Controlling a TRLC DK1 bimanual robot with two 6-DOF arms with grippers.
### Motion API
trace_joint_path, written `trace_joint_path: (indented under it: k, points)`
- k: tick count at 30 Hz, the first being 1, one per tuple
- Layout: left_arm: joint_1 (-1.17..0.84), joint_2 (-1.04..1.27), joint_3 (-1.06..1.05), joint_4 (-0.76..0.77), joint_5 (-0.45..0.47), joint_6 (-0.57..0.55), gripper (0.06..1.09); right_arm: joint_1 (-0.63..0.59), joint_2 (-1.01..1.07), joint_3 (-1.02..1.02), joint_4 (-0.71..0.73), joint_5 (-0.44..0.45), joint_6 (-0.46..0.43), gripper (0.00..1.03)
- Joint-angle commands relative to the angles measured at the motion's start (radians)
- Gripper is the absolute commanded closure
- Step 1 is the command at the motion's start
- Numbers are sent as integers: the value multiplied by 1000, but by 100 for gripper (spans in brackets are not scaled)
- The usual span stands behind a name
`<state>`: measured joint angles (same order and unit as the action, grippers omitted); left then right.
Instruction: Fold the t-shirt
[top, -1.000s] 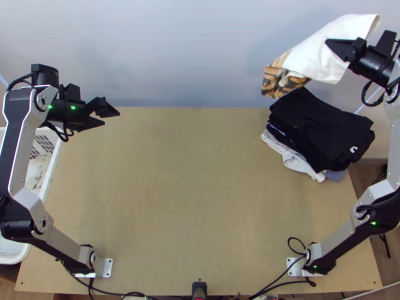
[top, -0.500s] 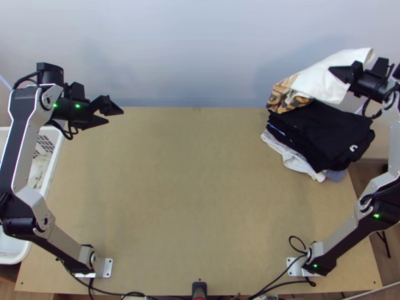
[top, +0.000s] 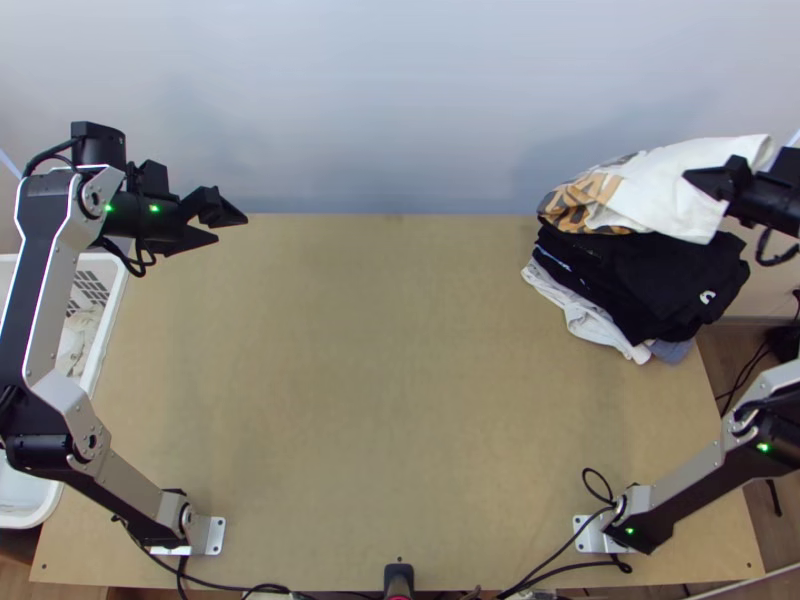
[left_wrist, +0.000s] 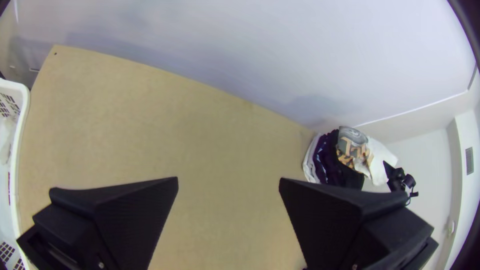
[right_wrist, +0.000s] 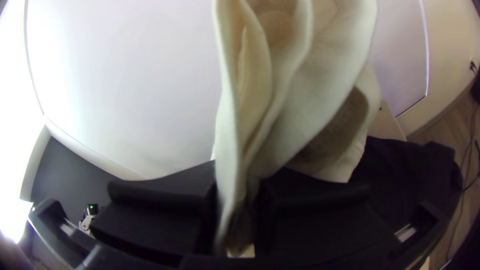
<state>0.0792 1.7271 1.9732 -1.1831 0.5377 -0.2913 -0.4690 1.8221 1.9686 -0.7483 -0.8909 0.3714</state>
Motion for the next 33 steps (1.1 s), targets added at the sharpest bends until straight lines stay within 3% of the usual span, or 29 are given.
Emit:
trace_joint_path:
  k: [1,2,4,5,15,20,23,28,33]
  points:
    - [-9,11,18,0,8,0,10,-56,-63,-37,-92,15,-75,98]
    - [-13,12,18,2,8,0,10,-65,-75,-50,-103,21,-86,81]
    - [-19,15,18,2,8,-2,10,-74,-104,-74,-158,64,-154,19]
    - [-22,20,18,2,8,-2,10,-80,-118,-91,-192,102,-192,4]
    - [-30,26,21,33,28,-12,10,-189,-386,-475,-204,448,-536,4]
    - [-29,26,29,33,30,-12,10,-232,-461,-527,-46,653,-605,4]
    - [-25,22,32,33,30,-16,10,-218,-543,-599,165,722,-641,4]
    - [-16,14,38,33,28,-31,10,-17,-649,-656,423,765,-621,4]
    - [-4,14,59,33,15,-39,10,251,-572,-656,672,932,-632,4]
